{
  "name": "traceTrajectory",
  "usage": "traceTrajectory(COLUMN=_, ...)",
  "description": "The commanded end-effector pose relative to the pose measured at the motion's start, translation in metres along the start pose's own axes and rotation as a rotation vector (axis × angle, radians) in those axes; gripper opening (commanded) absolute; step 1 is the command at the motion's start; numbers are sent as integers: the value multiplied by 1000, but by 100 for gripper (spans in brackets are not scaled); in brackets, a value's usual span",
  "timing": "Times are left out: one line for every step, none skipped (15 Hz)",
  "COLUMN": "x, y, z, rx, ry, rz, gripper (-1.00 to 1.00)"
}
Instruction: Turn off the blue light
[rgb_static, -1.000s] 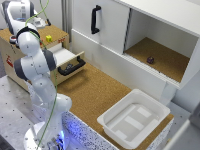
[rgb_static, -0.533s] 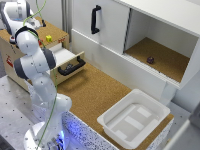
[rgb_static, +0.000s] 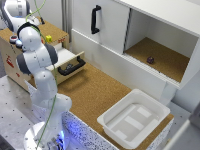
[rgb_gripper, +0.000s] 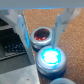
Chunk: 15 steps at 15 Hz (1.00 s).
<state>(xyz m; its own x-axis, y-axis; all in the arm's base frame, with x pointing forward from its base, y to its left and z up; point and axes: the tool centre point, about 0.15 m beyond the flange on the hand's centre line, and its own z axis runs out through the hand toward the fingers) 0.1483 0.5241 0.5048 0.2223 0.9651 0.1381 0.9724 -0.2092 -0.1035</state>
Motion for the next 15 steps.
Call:
traceTrajectory(x=21, y=12, z=0, rx=-39, ry=-161, rz=47, gripper=-100)
traceTrajectory(x=19, y=15, z=2, rx=-41, ry=-159, rz=59, gripper=-100)
traceTrajectory(x=18, y=16, z=6, rx=-35, ry=-163, rz=63, gripper=-100)
traceTrajectory(x=16, y=14, z=12, rx=-22, ry=-167, rz=61, gripper=-100)
traceTrajectory(x=16, y=12, z=18, rx=-11, ry=-173, rz=57, gripper=-100)
traceTrajectory(x=14, y=9, z=25, rx=6, ry=-179, rz=60, gripper=-100)
traceTrajectory(x=12, y=8, z=30, rx=17, ry=-186, rz=61, gripper=-100)
traceTrajectory(x=11, y=9, z=36, rx=28, ry=-187, rz=64, gripper=-100)
traceTrajectory(x=10, y=10, z=41, rx=30, ry=-192, rz=67, gripper=-100)
traceTrajectory(x=11, y=12, z=49, rx=33, ry=-208, rz=67, gripper=-100)
traceTrajectory(x=13, y=13, z=58, rx=38, ry=-215, rz=63, gripper=-100)
traceTrajectory(x=16, y=14, z=64, rx=39, ry=-223, rz=53, gripper=-100)
traceTrajectory(x=20, y=15, z=67, rx=37, ry=-224, rz=48, gripper=-100)
traceTrajectory(x=25, y=16, z=65, rx=24, ry=-228, rz=38, gripper=-100)
traceTrajectory(x=27, y=16, z=61, rx=17, ry=-227, rz=28, gripper=-100)
